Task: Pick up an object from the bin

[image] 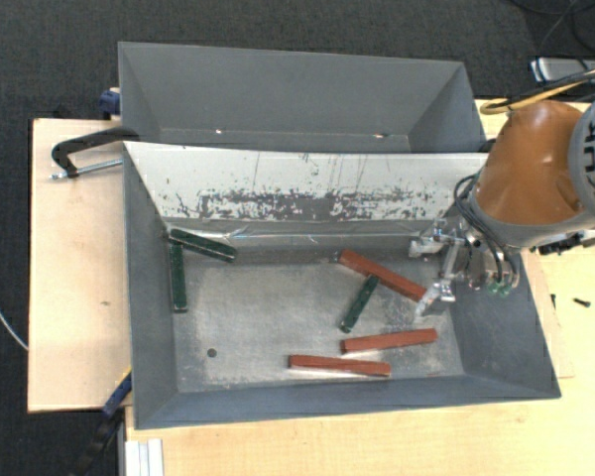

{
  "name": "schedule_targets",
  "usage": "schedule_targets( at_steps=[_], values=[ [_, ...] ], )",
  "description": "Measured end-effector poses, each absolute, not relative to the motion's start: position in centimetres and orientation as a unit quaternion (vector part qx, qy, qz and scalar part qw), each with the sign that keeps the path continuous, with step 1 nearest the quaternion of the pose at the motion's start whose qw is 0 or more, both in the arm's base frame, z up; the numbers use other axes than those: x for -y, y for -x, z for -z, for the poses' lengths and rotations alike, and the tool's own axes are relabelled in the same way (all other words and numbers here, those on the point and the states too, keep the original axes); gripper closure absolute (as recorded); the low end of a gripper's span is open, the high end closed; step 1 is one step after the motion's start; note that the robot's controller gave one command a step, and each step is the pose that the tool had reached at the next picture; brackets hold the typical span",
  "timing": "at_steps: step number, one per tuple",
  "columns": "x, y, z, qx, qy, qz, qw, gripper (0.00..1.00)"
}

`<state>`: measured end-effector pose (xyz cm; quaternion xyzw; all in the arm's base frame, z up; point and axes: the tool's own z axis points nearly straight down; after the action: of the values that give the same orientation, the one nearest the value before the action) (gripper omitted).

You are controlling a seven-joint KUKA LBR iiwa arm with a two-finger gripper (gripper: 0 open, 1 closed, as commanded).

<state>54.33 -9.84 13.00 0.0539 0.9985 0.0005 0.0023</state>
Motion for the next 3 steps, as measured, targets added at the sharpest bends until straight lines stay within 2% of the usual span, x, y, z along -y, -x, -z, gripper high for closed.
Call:
schedule_targets(
  at_steps=[1,2,3],
  values=[
    [9.8,-55.7,-11.5,-0.987,-0.162,-0.001,0.002,0.0],
    [8.9,-58.2,-13.8,-0.994,-0.113,0.0,0.003,0.0],
    [7.5,-58.4,-7.3,-0.982,-0.188,-0.001,0.001,0.0]
  ],
)
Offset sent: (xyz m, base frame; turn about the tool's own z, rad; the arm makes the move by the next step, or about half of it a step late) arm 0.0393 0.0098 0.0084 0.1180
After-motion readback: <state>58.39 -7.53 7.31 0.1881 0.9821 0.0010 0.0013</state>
